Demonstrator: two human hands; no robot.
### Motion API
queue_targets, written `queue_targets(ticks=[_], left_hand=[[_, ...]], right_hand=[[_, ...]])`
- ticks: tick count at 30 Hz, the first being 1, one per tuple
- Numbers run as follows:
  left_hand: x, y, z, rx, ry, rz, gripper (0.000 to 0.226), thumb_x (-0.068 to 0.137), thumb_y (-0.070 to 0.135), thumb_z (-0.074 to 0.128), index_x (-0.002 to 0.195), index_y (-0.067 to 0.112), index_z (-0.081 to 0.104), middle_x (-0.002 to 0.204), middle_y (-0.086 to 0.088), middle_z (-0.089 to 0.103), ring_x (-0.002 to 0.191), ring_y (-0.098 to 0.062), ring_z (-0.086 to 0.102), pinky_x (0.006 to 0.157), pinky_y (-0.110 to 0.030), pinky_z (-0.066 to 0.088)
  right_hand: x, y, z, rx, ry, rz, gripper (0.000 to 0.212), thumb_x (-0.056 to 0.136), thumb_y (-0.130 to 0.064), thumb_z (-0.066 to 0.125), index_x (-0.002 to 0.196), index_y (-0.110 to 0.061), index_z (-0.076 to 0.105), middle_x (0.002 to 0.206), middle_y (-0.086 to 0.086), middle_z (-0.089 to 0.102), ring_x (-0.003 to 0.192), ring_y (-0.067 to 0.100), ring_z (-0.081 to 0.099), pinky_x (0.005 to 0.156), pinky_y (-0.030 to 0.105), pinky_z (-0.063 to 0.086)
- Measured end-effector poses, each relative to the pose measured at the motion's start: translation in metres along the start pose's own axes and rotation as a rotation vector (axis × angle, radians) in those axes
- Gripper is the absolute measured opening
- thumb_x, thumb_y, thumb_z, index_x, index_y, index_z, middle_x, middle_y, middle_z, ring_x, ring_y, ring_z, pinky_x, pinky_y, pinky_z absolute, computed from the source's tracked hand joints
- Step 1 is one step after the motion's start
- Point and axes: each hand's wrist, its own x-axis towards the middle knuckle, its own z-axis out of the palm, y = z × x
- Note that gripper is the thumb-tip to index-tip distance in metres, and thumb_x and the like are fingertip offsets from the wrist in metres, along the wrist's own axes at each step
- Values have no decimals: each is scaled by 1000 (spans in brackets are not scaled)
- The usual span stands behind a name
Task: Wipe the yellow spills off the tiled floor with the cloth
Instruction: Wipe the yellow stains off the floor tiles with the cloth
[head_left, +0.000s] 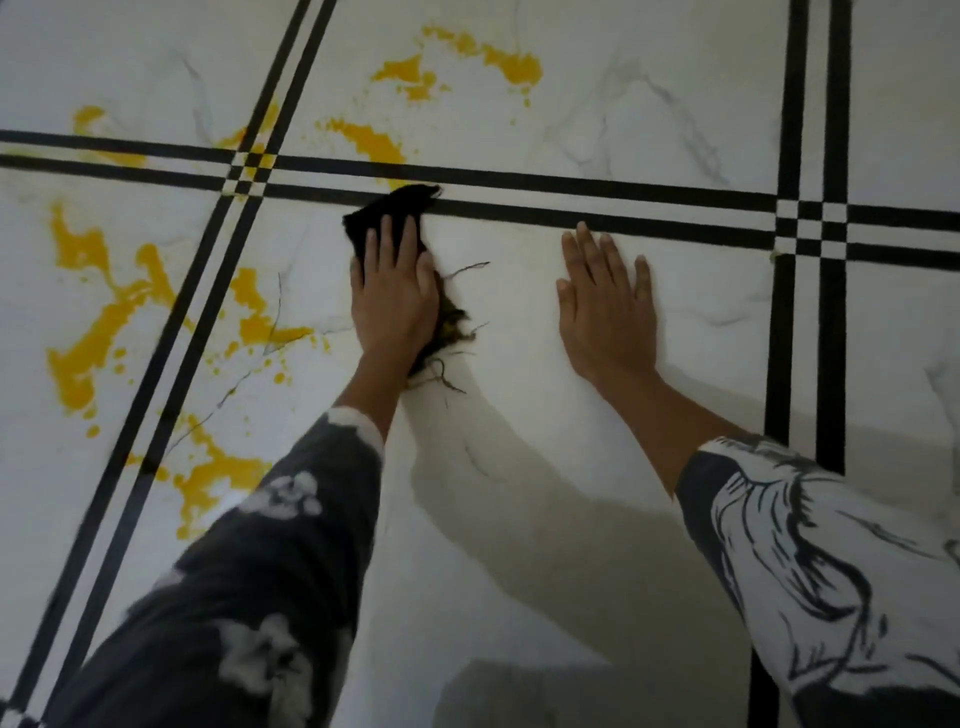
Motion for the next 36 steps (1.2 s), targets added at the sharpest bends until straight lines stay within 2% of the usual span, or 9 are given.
queue_targets(ticks=[3, 8, 12, 19, 24, 29, 32, 34, 36], left_hand=[[-44, 27, 11, 27, 21, -4, 54, 99, 37, 20, 150, 20, 13, 158, -6, 12, 146, -21, 7, 117, -37, 2], [11, 63, 11, 35, -135, 335, 55, 99, 45, 23, 150, 24, 13, 158, -2, 9, 146, -19, 4, 116, -36, -1], [57, 23, 3, 41, -126, 272, 59, 98, 50, 24, 150, 25, 11, 159, -1, 7, 146, -17, 3, 117, -36, 0], [-29, -11, -5, 38, -90, 174, 75, 90, 65, 28, 150, 24, 10, 159, -2, 6, 146, -17, 1, 118, -36, 0], [-85, 9, -3, 3, -73, 180, 53, 101, 42, 20, 149, 23, 14, 158, -2, 11, 146, -17, 5, 117, -32, 1], [-114, 52, -14, -560, -67, 3, 40, 102, 35, 26, 137, 31, 46, 146, 2, 42, 135, -14, 34, 109, -29, 25], [-120, 84, -27, -1025, -90, -170, 42, 103, 34, 26, 121, 23, 63, 115, 4, 64, 103, -10, 58, 92, -19, 41], [-110, 104, -36, -1535, -267, -406, 47, 102, 35, 27, 120, 9, 62, 102, 0, 68, 87, -9, 65, 77, -21, 51], [-100, 108, -43, -1866, -468, -548, 48, 99, 40, 32, 121, 6, 58, 101, -9, 69, 93, -21, 65, 76, -30, 52]], right_hand=[[0, -1, 1, -3, 18, -1, 50, 100, -28, 24, 148, -19, 14, 157, -1, 13, 144, 18, 12, 116, 42, 2], [0, 0, 0, -14, 15, -8, 50, 100, -29, 22, 148, -18, 13, 157, 0, 11, 145, 18, 11, 116, 42, 2], [0, 0, 0, -15, 7, 0, 50, 101, -29, 22, 149, -20, 10, 157, -2, 8, 145, 17, 8, 116, 41, 0], [-1, -1, -6, 7, -59, 8, 51, 101, -29, 22, 149, -18, 7, 158, -1, 4, 145, 16, 4, 116, 39, -3], [-15, 4, -20, 132, -182, 0, 52, 101, -30, 19, 149, -19, 1, 158, -2, -4, 145, 14, -5, 115, 37, -7], [-49, 17, -29, 289, -145, 129, 50, 101, -29, 18, 148, -20, 4, 158, -2, 1, 145, 13, -3, 116, 35, -8], [-58, 26, -37, 414, -86, 221, 49, 101, -31, 16, 148, -22, 4, 158, -4, 2, 144, 10, -4, 117, 34, -8], [-61, 33, -44, 482, -33, 291, 49, 101, -33, 14, 149, -22, 5, 158, -5, 2, 144, 9, -5, 117, 33, -9], [-60, 37, -51, 509, -9, 322, 49, 101, -34, 12, 148, -23, 3, 158, -5, 1, 144, 9, -6, 117, 34, -9]])
